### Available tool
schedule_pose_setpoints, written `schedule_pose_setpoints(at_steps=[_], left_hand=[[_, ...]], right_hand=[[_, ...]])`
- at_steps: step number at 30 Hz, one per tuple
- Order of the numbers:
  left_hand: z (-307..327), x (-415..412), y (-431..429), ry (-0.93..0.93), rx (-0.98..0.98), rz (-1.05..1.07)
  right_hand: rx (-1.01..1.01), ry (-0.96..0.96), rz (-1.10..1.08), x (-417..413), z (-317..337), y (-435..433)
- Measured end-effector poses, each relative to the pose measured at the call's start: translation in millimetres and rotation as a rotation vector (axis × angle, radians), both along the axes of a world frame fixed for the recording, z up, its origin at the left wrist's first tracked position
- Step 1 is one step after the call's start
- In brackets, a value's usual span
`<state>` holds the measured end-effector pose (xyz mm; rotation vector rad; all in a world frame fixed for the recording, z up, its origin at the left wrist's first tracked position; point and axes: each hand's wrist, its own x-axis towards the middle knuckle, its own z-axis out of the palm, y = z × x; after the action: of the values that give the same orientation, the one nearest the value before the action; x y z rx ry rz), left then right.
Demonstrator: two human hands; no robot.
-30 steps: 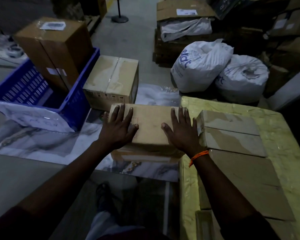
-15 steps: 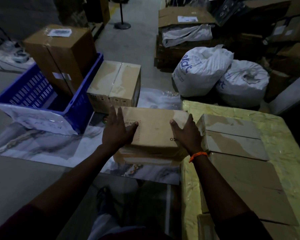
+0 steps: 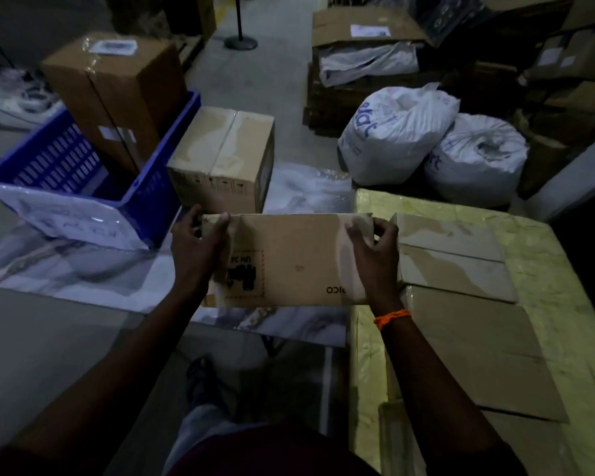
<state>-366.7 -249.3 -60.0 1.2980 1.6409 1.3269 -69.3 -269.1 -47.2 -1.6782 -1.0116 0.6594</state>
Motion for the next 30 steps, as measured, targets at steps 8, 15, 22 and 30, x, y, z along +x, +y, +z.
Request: schedule_pose_setpoints(at_steps=[8, 15, 22, 30], left_hand=[[-29.2, -2.5, -43.0, -0.118, -0.273, 0.072], [-58.0, -5.3, -83.3, -0.112, -0.228, -0.162], [-87.5, -2.3, -99.4, 0.03, -0.268, -0.121], [-73.5, 26.7, -48.7, 0.894, 0.024, -0.413]], right_hand=[[-0.117, 0.102, -0.036, -1.1, -35.0, -47.2], [-0.214, 0.132, 0.027, -7.7, -64.4, -82.3], [-0.254, 0.002, 0.03, -11.2, -87.7, -94.9], [-0.183, -0.769, 0.4, -48.9, -90.2, -42.2]])
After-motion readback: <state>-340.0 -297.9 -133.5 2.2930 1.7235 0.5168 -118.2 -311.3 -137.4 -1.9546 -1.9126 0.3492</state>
